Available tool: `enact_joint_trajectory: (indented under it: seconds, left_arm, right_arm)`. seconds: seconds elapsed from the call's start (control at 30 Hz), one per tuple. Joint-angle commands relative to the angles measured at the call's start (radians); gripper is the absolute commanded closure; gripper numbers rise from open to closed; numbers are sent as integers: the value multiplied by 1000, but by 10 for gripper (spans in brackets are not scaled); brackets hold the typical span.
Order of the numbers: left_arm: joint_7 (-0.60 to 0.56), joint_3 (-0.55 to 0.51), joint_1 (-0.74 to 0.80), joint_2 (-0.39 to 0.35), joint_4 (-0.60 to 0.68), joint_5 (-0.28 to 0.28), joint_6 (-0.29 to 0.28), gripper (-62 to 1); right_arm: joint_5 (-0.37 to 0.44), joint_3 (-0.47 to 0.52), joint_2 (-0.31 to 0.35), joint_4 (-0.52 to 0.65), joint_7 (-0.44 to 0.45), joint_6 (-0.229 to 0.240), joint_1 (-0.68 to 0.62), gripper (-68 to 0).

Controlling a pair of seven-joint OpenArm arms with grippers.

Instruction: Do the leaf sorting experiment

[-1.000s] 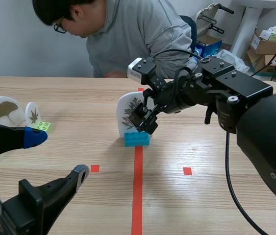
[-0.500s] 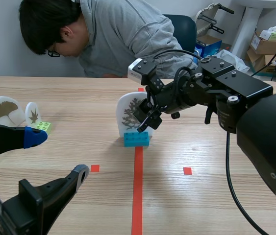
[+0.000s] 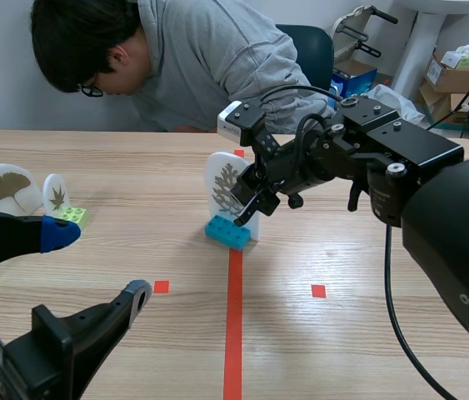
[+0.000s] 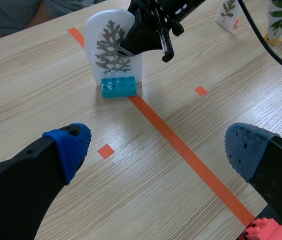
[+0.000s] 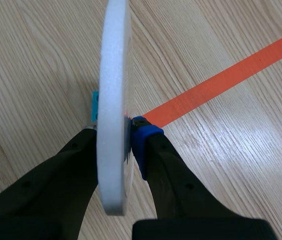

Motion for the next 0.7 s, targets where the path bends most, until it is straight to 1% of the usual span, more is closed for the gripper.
enact_joint_trajectory:
  seconds: [0.0,0.1,0.17,0.23,0.3,0.37,0.4,0.5,0.53,0.63,0.67]
  left_arm:
    - [-14,1,0,5,23,-10,2,-572]
    - [-14,1,0,5,23,-10,2,-572]
    - [-14,1,0,5,23,-10,2,-572]
    - [-14,1,0,5,23,-10,2,-572]
    - [-14,1,0,5,23,-10,2,-572]
    - [-14,1,0,5,23,-10,2,-572]
    - [-14,1,0,5,23,-10,2,-572]
    - [-15,1,-1,5,23,-10,2,-572]
    - [-15,1,-1,5,23,-10,2,-572]
    - [-15,1,-1,5,23,-10,2,-572]
    - [-15,1,-1,5,23,-10,2,-572]
  right_arm:
    - [8,5,3,21,3,4,23,-13]
    - [11,5,6,31,1,5,23,-13]
    - [31,5,14,50,-13,5,23,-13]
    - [73,7,33,79,-42,5,23,-15]
    - [132,23,62,124,-89,3,13,-15]
    - [191,49,98,177,-129,-1,-11,-15]
    - [219,68,117,207,-148,-12,-28,-15]
    - [280,133,175,293,-190,-70,-93,-15]
    - [293,164,197,328,-202,-99,-124,-15]
    - [296,273,237,420,-241,-192,-227,-15]
    - [296,317,242,448,-248,-213,-267,-15]
